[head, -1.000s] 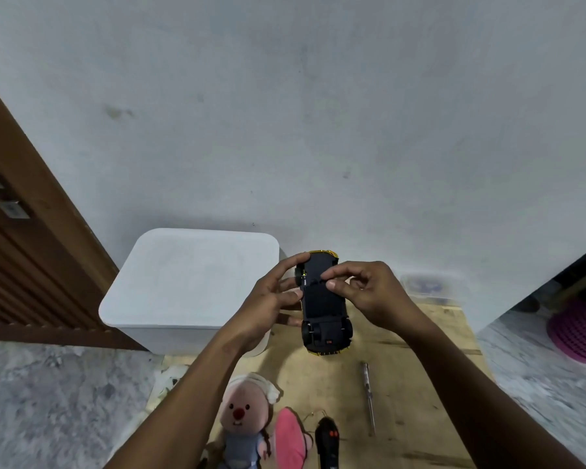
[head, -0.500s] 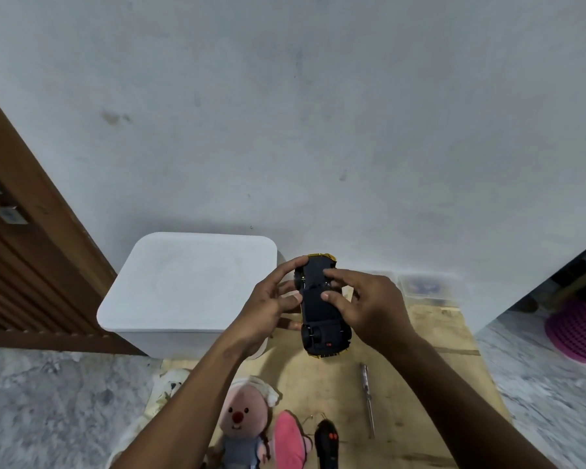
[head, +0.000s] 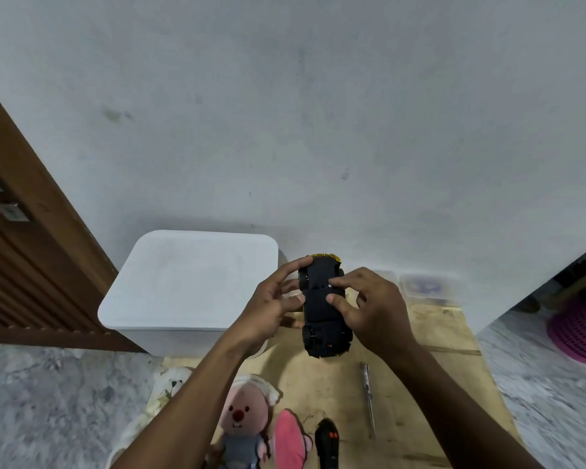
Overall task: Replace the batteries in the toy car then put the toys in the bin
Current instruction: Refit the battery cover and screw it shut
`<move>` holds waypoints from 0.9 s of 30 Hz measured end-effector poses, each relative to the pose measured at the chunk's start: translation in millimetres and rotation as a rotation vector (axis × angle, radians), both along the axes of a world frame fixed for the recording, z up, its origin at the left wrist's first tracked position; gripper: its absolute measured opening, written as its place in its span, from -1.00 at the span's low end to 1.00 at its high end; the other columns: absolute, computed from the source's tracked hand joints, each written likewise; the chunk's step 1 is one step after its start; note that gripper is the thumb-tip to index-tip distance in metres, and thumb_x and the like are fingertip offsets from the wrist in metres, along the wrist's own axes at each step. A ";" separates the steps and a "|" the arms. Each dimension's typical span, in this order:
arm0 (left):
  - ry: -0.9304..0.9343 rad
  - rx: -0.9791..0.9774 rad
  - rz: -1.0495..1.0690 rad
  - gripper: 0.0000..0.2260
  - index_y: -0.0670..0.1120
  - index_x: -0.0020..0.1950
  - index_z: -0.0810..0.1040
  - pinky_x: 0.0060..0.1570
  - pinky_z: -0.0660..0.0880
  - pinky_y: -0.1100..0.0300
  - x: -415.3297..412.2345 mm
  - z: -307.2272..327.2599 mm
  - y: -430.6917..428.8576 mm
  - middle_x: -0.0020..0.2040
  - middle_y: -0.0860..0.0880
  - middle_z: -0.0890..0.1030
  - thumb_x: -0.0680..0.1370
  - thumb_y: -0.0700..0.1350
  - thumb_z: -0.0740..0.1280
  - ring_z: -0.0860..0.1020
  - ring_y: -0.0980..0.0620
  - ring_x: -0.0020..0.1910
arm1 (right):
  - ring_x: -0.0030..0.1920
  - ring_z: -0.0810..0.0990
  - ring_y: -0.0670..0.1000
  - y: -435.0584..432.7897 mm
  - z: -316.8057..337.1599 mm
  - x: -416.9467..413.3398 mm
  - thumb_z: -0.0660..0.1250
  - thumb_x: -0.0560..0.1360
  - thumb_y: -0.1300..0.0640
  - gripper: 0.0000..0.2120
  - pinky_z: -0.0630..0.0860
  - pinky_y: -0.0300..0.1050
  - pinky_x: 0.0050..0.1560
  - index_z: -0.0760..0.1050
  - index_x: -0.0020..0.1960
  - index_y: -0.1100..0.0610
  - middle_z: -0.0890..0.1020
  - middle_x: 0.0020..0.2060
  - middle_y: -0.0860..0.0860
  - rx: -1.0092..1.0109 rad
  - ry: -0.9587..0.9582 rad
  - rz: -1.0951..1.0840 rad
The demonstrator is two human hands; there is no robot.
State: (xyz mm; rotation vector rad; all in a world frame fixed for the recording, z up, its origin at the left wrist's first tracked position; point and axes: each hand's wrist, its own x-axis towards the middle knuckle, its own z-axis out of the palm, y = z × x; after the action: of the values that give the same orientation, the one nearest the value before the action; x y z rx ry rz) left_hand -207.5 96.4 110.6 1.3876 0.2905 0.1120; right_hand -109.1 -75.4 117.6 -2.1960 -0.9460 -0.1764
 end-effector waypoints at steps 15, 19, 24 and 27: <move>-0.020 0.004 0.038 -0.53 0.19 0.36 0.52 -0.19 0.61 0.10 2.8 2.3 -3.5 0.22 -0.10 0.65 0.59 -0.31 0.33 0.67 -0.02 0.05 | -0.35 0.37 -0.25 3.6 8.8 6.4 0.52 0.43 0.02 -0.77 0.26 -0.27 -0.30 0.67 0.08 -0.02 0.59 -0.12 -0.14 -0.057 0.077 -0.031; -0.043 0.017 0.098 -0.54 0.13 0.34 0.53 -0.27 0.60 0.16 2.8 -0.1 -7.0 0.18 -0.10 0.66 0.55 -0.31 0.43 0.68 0.00 -0.03 | -0.32 0.40 -0.25 4.7 10.0 4.5 0.52 0.42 0.00 -0.76 0.26 -0.29 -0.29 0.67 0.08 -0.03 0.60 -0.13 -0.14 -0.081 0.059 -0.017; -0.034 0.005 0.121 -0.52 0.11 0.31 0.54 -0.32 0.57 0.17 3.7 -3.2 -9.3 0.10 -0.07 0.68 0.53 -0.36 0.41 0.67 0.04 -0.13 | -0.22 0.46 -0.17 6.1 11.1 5.2 0.52 0.43 0.01 -0.74 0.28 -0.33 -0.28 0.67 0.09 0.03 0.64 -0.08 -0.12 -0.133 0.034 0.012; -0.045 0.021 0.134 -0.51 0.10 0.29 0.56 -0.29 0.58 0.19 4.2 -4.7 -9.1 0.08 -0.01 0.69 0.51 -0.39 0.42 0.65 -0.02 0.01 | -0.21 0.47 -0.14 6.3 9.8 5.3 0.53 0.42 0.02 -0.75 0.26 -0.34 -0.28 0.68 0.08 0.03 0.65 -0.08 -0.11 -0.143 0.035 0.005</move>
State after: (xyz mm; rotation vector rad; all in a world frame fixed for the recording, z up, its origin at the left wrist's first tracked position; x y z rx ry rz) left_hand -203.3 87.3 105.9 1.3847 0.3457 0.2572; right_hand -103.8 -69.1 127.4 -2.3192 -0.9710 -0.0692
